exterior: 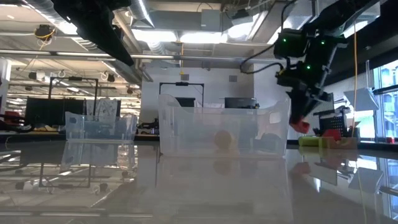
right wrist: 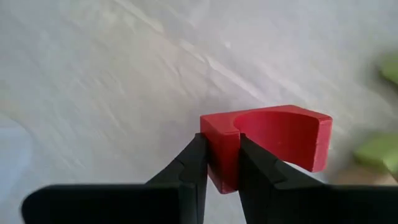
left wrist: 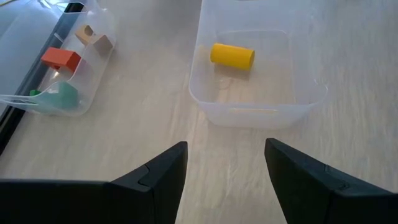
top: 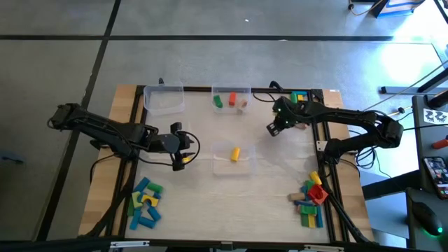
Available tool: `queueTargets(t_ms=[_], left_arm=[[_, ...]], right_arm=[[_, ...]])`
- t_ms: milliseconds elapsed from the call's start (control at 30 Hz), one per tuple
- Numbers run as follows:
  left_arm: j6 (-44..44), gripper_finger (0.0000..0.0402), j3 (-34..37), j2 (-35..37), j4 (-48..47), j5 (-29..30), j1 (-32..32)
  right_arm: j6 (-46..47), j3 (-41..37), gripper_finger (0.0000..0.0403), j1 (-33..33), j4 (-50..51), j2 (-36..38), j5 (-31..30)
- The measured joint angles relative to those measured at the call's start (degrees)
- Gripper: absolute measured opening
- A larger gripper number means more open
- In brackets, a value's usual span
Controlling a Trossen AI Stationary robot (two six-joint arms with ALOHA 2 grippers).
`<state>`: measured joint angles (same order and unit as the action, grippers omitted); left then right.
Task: Sort blocks by size
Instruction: Put the red arch block into the top right transparent bin
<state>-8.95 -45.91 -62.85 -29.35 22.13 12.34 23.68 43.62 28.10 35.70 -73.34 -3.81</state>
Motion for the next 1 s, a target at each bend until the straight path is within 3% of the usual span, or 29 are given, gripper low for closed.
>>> queueTargets(t_ms=[567, 1000], left_arm=[[0.0, 0.021, 0.0, 0.0, 0.0, 0.0, 0.0], [0.0, 0.021, 0.0, 0.0, 0.0, 0.0, 0.0]], right_arm=[[-7.5, 0.0, 0.0069, 0.0, -28.1, -0.9, 0.0], [-10.7, 0.0, 0.0069, 0.0, -51.7, -11.2, 2.8]])
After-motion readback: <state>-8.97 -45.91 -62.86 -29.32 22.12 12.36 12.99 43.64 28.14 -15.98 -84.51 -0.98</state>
